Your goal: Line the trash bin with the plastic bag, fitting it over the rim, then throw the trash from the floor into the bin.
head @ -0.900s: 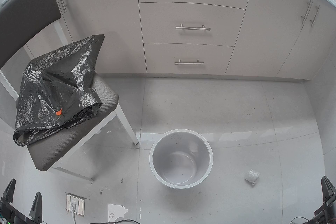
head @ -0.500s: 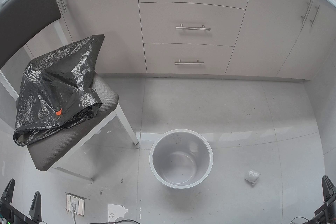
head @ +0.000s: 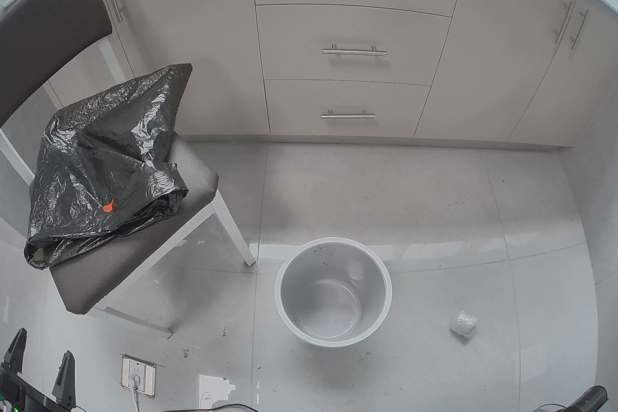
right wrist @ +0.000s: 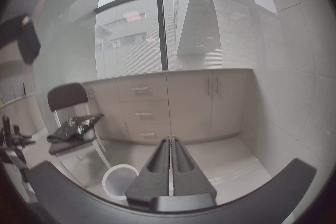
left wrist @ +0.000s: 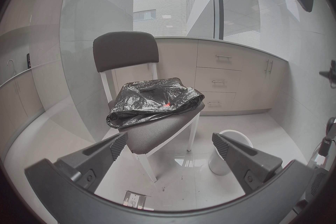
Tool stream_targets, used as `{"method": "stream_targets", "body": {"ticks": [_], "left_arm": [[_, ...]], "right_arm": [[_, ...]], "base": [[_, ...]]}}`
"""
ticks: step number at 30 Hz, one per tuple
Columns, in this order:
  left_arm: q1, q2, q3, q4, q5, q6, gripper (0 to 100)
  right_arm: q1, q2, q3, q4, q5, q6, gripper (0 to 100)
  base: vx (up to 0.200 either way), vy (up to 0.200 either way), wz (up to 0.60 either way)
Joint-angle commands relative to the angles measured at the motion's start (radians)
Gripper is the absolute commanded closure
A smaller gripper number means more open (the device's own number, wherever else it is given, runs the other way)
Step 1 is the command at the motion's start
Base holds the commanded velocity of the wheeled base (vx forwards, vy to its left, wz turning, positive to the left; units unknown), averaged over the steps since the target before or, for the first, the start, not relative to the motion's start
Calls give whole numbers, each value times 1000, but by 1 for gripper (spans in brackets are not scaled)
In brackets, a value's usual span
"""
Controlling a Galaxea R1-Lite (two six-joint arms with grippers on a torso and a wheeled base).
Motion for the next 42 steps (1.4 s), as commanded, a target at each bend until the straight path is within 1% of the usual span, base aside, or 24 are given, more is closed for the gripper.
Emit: {"method": "stream_targets", "body": {"ticks": [1,3,4,5,6,9,10,11,13,19,20,21,23,24,26,27,29,30,31,33,36,39,40,42], "left_arm": [[1,-16,17,-4,3,-1,0],[1,-16,17,-4,3,-1,0],[1,-16,17,-5,3,-3,0],[1,-16,17,-5,3,-3,0],[1,-16,17,-5,4,-3,0],[1,-16,17,-5,4,-5,0],[1,-16,17,-5,4,-5,0],[1,-16,17,-5,4,-5,0],[3,-15,17,-1,6,-5,0],[4,-12,17,-5,0,25,0],[3,-10,2,-19,16,22,0],[1,8,-70,-34,30,-8,0],[-9,154,-398,-48,93,-130,0],[-16,234,-521,-15,116,-161,0],[-22,286,-667,90,122,-126,0],[-25,292,-693,147,112,-109,0],[-28,284,-681,206,69,-98,0],[-26,283,-676,208,56,-98,0],[-23,291,-662,206,21,-100,0],[-25,321,-665,205,-2,-98,0],[-29,433,-675,166,-7,-69,0],[-31,574,-661,78,-7,42,0],[-31,599,-658,67,-7,61,0],[-29,729,-649,15,-7,184,0]], "right_arm": [[165,543,-341,-185,5,174,100],[171,551,-338,-196,5,180,100],[231,610,-311,-285,4,213,100],[241,620,-303,-300,5,214,100],[284,649,-275,-359,2,225,100],[344,699,-197,-457,-3,263,100],[344,699,-197,-457,-3,263,100],[347,747,-151,-512,-4,257,100],[346,773,-145,-554,-13,262,100],[349,767,-136,-561,-38,259,100],[349,758,-137,-561,-38,259,100],[349,750,-136,-560,-38,259,100],[349,736,-139,-555,-33,259,100],[349,732,-140,-557,-33,259,100],[352,719,-142,-557,-32,257,100],[353,712,-142,-557,-29,257,100],[353,703,-143,-554,-26,257,100],[353,701,-143,-554,-26,257,100],[353,698,-146,-555,-26,259,100],[353,692,-149,-555,-26,259,100],[353,696,-146,-552,-24,259,100],[353,710,-140,-551,-26,260,100],[353,713,-140,-551,-26,260,100],[353,726,-137,-551,-26,260,100]], "base": [[0,0,0],[0,0,0],[0,0,0],[0,0,0],[0,0,0],[0,0,0],[0,0,0],[0,0,0],[0,0,0],[0,0,0],[0,0,0],[0,0,0],[0,0,0],[0,0,0],[0,0,0],[0,0,0],[0,0,0],[0,0,0],[0,0,0],[0,0,0],[0,0,0],[0,0,0],[0,0,0],[0,0,0]]}}
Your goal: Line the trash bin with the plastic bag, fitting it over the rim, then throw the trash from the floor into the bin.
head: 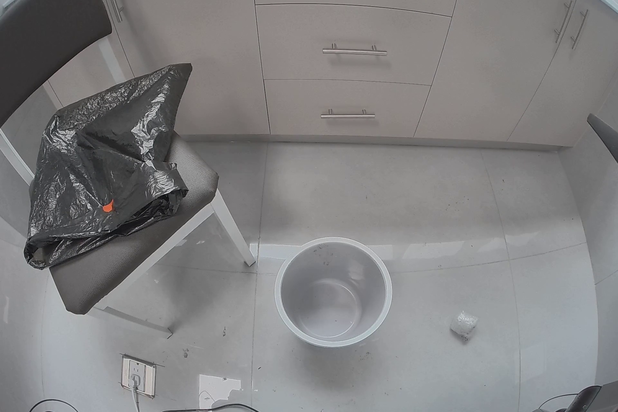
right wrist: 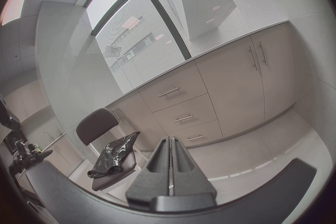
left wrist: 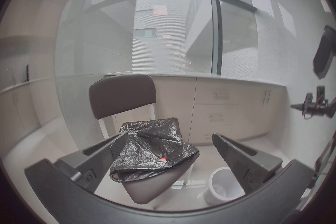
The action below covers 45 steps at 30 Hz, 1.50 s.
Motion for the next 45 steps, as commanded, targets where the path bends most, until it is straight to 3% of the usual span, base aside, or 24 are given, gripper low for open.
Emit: {"method": "stream_targets", "body": {"ticks": [1,6,14,15,31,41,45], "left_arm": [[-7,409,-12,-101,-14,232,0],[-15,624,-21,-176,-29,395,0],[-15,781,25,-299,-25,488,0],[-19,807,65,-336,-25,537,0],[-32,1003,119,-545,-29,510,0],[-90,1141,145,-813,-17,479,0],[-125,1140,157,-839,-15,481,0]], "right_arm": [[-1,7,8,2,1,3,100],[-2,27,12,-1,1,1,100],[-7,37,12,-1,1,6,100],[-8,47,12,-2,1,6,100],[-8,63,18,-9,1,9,100],[-8,69,18,-9,3,9,100],[-8,87,18,-10,1,10,100]], "base": [[0,0,0],[0,0,0],[0,0,0],[0,0,0],[0,0,0],[0,0,0],[0,0,0]]}}
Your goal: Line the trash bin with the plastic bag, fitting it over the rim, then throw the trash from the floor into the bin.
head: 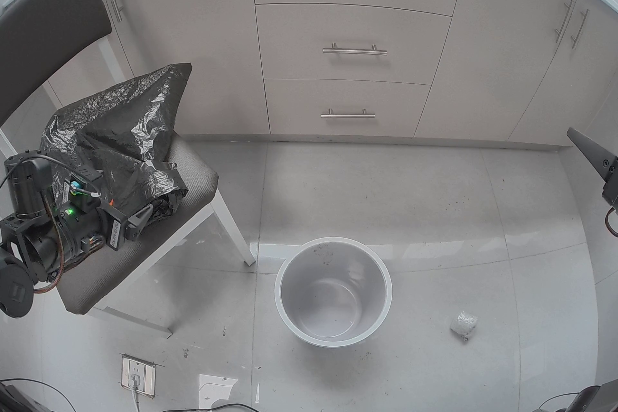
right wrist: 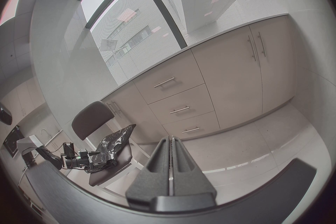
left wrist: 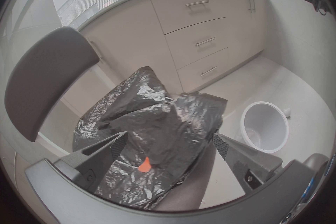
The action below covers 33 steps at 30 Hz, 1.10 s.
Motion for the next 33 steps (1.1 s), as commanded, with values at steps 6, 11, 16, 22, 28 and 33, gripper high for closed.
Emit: {"method": "stream_targets", "body": {"ticks": [6,11,16,22,28,33], "left_arm": [[-73,54,11,-18,9,4,0],[-73,106,-3,-82,53,7,100],[-71,158,-6,-199,85,9,100],[-71,221,-9,-311,107,17,100],[-71,255,-9,-389,111,17,100],[-73,239,-8,-390,110,9,100]], "right_arm": [[0,25,1,-1,1,3,100],[-1,27,3,-2,1,3,100],[0,25,3,-1,1,3,100],[-1,25,4,-1,-1,3,100],[-1,25,4,-1,1,3,100],[0,24,4,-1,1,1,100]], "base": [[0,0,0],[0,0,0],[0,0,0],[0,0,0],[0,0,0],[0,0,0]]}}
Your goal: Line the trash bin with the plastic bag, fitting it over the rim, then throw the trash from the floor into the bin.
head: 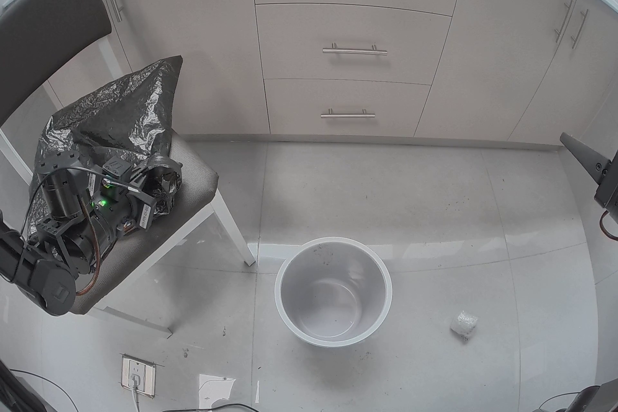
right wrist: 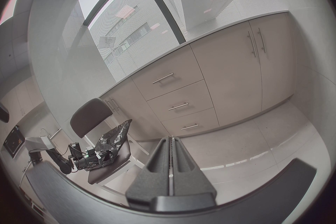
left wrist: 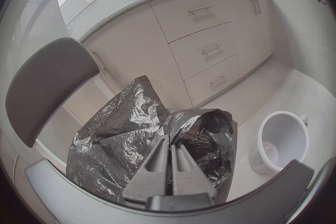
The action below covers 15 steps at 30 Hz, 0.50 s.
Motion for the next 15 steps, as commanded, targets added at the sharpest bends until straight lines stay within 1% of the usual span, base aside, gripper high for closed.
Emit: {"method": "stream_targets", "body": {"ticks": [1,2,5,6,8,9,10,12,13,14,15], "left_arm": [[-1,-5,1,0,-1,-9,100],[-1,-10,0,0,-3,-12,100],[-3,-62,-25,0,-1,-89,100],[-9,-88,-54,3,2,-179,100],[-29,-134,-97,20,3,-329,100],[-32,-159,-109,32,5,-389,100],[-32,-205,-124,69,10,-483,100],[-30,-298,-149,198,11,-645,100],[-29,-326,-158,247,11,-699,100],[-29,-390,-187,374,8,-829,100],[-29,-429,-216,469,2,-920,100]], "right_arm": [[0,-3,-1,0,0,-1,100],[0,-3,-1,0,0,-1,100],[2,-3,-1,0,0,-1,100],[2,-1,-1,0,0,-1,100],[2,0,-1,0,0,-1,100],[0,0,-1,0,0,-1,100],[2,0,1,0,0,-1,100],[2,4,4,-1,0,-1,100],[2,4,4,-1,0,-1,100],[2,5,6,-1,0,-1,100],[2,5,6,-1,0,-1,100]], "base": [[0,0,0],[0,0,0],[0,0,0],[0,0,0],[0,0,0],[0,0,0],[0,0,0],[0,0,0],[0,0,0],[0,0,0],[0,0,0]]}}
